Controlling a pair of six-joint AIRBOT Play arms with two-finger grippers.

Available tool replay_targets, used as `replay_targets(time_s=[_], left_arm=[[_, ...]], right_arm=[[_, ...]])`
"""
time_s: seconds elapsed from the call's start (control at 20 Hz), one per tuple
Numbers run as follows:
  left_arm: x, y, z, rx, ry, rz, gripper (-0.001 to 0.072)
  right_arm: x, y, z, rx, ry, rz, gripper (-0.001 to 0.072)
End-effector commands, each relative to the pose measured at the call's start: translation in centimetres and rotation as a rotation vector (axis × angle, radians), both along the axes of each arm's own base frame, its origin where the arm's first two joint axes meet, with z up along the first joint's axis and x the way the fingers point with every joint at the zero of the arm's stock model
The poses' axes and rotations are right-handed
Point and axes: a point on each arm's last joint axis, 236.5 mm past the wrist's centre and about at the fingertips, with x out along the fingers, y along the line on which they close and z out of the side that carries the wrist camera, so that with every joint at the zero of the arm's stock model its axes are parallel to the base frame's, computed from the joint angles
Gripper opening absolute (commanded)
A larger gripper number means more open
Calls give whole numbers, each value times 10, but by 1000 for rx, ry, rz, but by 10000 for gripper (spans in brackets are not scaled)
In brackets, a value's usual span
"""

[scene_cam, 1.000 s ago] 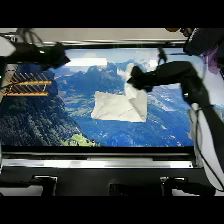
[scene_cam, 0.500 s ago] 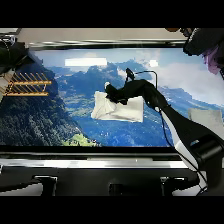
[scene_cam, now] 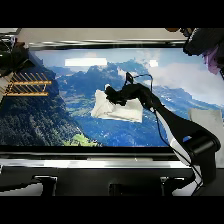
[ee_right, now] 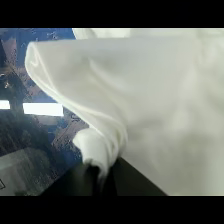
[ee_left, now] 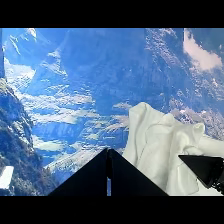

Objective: Fold the clothes and pants, and hang the long-sleeved shirts on hangers.

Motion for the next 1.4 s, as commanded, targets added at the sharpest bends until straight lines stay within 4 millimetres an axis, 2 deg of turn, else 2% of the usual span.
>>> replay_targets(time_s=[0.0, 0.05, 0.1, 0.15, 0.2, 0.25, 0.3, 0.45, 0.5, 0.6, 0.7, 0.8, 0.95, 1.05, 1.1, 1.2, 1.3, 1.35], left_arm=[[-1, 0, -8, -5, 20, 1, 14], [-1, 0, -10, -7, 24, 1, 14], [-1, -1, -10, -10, 24, -1, 14], [-1, -1, -10, -10, 24, -1, 14], [-1, -3, -10, -9, 24, -5, 15], [-1, -5, -10, -9, 24, -10, 14], [-1, -7, -10, -9, 24, -15, 14], [0, -14, -10, -9, 24, -30, 15], [0, -16, -10, -9, 24, -33, 15], [0, -18, -10, -9, 24, -38, 14], [0, -18, -10, -9, 24, -38, 15], [0, -18, -10, -8, 24, -38, 15], [0, -18, -10, -8, 24, -38, 15], [0, -18, -10, -8, 24, -38, 15], [0, -18, -10, -7, 24, -38, 15], [0, -18, -10, 9, 19, -58, 15], [0, -18, -10, 15, 17, -64, 15], [0, -18, -10, 18, 16, -68, 15]], right_arm=[[4, 0, -6, 1, 3, -16, 73], [4, 1, -8, 6, 8, -19, 202], [4, 3, -6, 18, 9, -26, 286], [5, 8, -3, 30, -2, -32, 293], [6, 15, 2, 54, -11, -42, 372], [6, 23, 7, 79, -21, -52, 492], [7, 29, 14, 95, -39, -61, 547], [10, 31, 38, 119, -88, -70, 557], [14, 24, 49, 124, -107, -76, 559], [25, -3, 75, 126, -154, -89, 652], [34, -46, 101, 104, -195, -91, 653], [39, -104, 109, 57, -190, -98, 653], [30, -190, 90, -13, -109, -72, 652], [17, -239, 63, -31, -37, -88, 652], [9, -257, 47, -30, -2, -105, 652], [-5, -275, 18, -12, 48, -128, 652], [-19, -272, -13, 2, 90, -112, 652], [-24, -261, -24, 25, 105, -87, 652]])
